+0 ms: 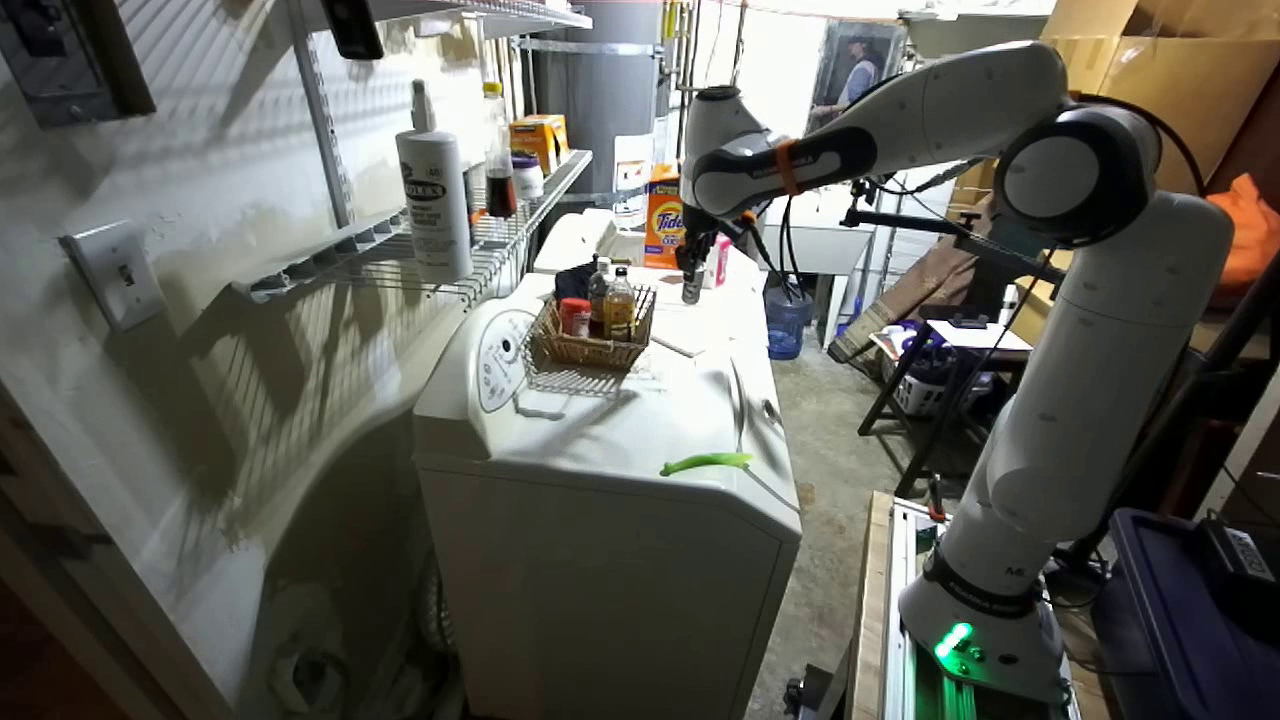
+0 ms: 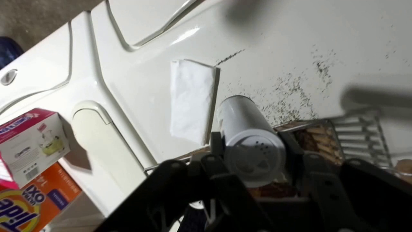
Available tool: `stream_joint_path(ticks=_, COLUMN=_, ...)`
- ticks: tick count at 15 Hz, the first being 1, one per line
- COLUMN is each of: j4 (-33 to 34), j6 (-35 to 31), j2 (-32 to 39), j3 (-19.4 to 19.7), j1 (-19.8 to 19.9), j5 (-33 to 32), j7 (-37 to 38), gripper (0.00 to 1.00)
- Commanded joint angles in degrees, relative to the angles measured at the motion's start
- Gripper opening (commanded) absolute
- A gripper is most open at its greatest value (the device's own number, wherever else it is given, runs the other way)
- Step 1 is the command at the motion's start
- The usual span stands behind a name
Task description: Put the black and white containers in the basket.
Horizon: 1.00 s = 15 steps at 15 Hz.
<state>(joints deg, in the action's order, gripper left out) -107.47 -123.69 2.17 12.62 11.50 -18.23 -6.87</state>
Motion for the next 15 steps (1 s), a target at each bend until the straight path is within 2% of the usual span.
stream_joint_path(ticks=1, j4=0.3, j6=-1.5, j2=0.3, j3=0.0, j1=0.4, j5=0.1, j7=-0.1, gripper=0.45)
stream_joint_path(ticks=5, j4=0.3, j6=-2.6, j2=0.7, j3=0.0, j1=0.6, j5=0.1, j7=-0.2, gripper=0.45)
stream_joint_path(ticks=6, j4=0.3, j6=-2.6, j2=0.7, j3=0.0, j1=0.6, j5=0.1, j7=-0.2, gripper=0.20)
stream_joint_path(ticks=10, j4=4.6, j6=-3.8, j2=4.2, j3=0.8, j1=1.8, j5=4.9, j7=-1.5, gripper=0.20)
stream_joint_path(ticks=15, j4=12.6, j6=-7.2, j2=10.9, j3=1.7, j1=5.7, j5=15.9, j7=-6.9, gripper=0.20)
